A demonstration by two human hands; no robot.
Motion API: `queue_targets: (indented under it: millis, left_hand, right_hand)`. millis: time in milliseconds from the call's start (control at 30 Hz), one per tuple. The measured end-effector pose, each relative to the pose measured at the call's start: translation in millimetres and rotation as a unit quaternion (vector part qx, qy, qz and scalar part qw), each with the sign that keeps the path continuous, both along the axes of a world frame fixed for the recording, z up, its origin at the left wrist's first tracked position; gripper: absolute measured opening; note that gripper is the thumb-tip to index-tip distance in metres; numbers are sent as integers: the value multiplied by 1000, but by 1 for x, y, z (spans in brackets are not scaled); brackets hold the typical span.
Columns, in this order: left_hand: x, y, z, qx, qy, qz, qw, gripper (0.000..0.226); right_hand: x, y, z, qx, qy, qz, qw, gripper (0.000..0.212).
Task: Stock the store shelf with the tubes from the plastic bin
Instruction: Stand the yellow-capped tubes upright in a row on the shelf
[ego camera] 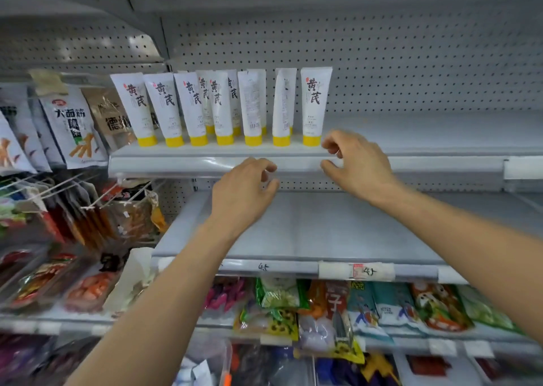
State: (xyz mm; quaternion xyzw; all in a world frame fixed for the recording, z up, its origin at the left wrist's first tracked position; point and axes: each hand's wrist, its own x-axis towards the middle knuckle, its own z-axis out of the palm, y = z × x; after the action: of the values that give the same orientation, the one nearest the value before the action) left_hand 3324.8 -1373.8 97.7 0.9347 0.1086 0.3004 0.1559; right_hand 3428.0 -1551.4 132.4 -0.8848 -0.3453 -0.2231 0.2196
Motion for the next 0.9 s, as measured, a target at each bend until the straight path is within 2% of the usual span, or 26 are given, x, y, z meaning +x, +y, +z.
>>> queue_targets:
  millis: [233,467,667,733,800,900]
  left_hand:
    - [-77,6,-72,-53,85,36,994,29]
    - [-164,83,-150,-148,233,127,953,25]
    - [-208,155,-238,-315,288,181,886,26]
    - [-214,176,-275,-365,301,195,859,19]
    - [-217,199,-322,-416,315,212,826,7]
    - [-217,225,-392,-494,330,233,770,9]
  right_hand:
    - [-61,10,-66,-82,20,100,991,24]
    - [-118,87,-154,-170,116,203,957,19]
    - [-148,181,-246,-245,246,248,904,19]
    - [-152,211,-287,-269,294,247,883,18]
    - [-156,237,-332,-294,345,237,859,18]
    - [-162,263,-397,-327,419,199,823,18]
